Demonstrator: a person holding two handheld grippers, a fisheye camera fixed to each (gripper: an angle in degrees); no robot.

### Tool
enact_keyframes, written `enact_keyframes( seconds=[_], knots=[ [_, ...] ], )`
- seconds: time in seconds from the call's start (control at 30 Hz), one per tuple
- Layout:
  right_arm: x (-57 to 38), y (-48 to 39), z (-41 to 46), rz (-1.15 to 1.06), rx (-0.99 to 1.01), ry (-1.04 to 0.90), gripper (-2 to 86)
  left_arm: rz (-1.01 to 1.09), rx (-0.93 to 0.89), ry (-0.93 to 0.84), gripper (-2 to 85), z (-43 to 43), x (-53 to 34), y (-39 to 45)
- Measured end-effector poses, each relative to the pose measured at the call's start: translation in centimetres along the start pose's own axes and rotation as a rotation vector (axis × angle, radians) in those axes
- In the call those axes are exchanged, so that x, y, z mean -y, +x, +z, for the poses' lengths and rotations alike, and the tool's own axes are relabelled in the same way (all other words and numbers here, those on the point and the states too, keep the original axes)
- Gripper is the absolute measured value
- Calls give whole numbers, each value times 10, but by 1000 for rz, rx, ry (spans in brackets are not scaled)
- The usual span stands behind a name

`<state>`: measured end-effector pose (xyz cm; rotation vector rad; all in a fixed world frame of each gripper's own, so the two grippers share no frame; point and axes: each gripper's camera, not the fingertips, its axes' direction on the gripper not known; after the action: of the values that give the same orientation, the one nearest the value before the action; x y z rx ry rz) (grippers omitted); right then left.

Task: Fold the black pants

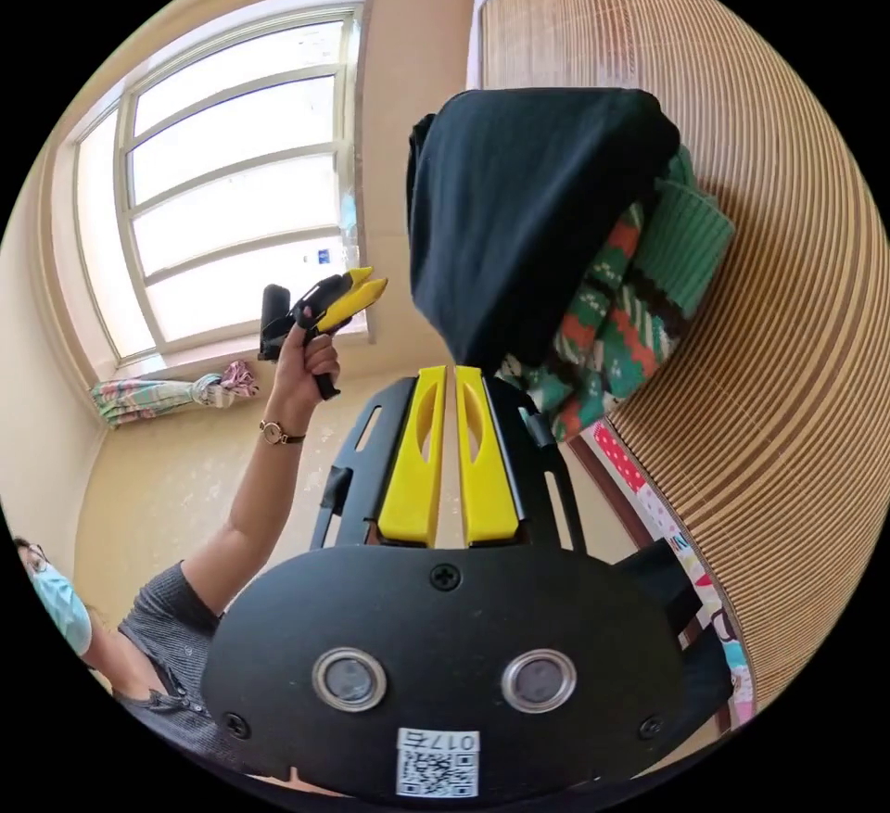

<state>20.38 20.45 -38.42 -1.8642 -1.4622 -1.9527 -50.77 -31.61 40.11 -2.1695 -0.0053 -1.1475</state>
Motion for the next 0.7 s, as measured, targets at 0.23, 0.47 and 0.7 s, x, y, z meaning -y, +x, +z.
enact_keyframes(
  seconds=[0.23, 0.47, 0.7],
  knots=[
    [-101, 38, -31, -16, -33, -122, 7, 160, 57, 187, 89, 32, -73, 24],
    [-262, 94, -152, 291, -136, 66, 6, 50, 321, 119, 53, 120, -108, -6],
    [-408, 83, -250, 460, -145, 471, 6, -320, -107, 366, 5, 82, -175, -41]
  ],
)
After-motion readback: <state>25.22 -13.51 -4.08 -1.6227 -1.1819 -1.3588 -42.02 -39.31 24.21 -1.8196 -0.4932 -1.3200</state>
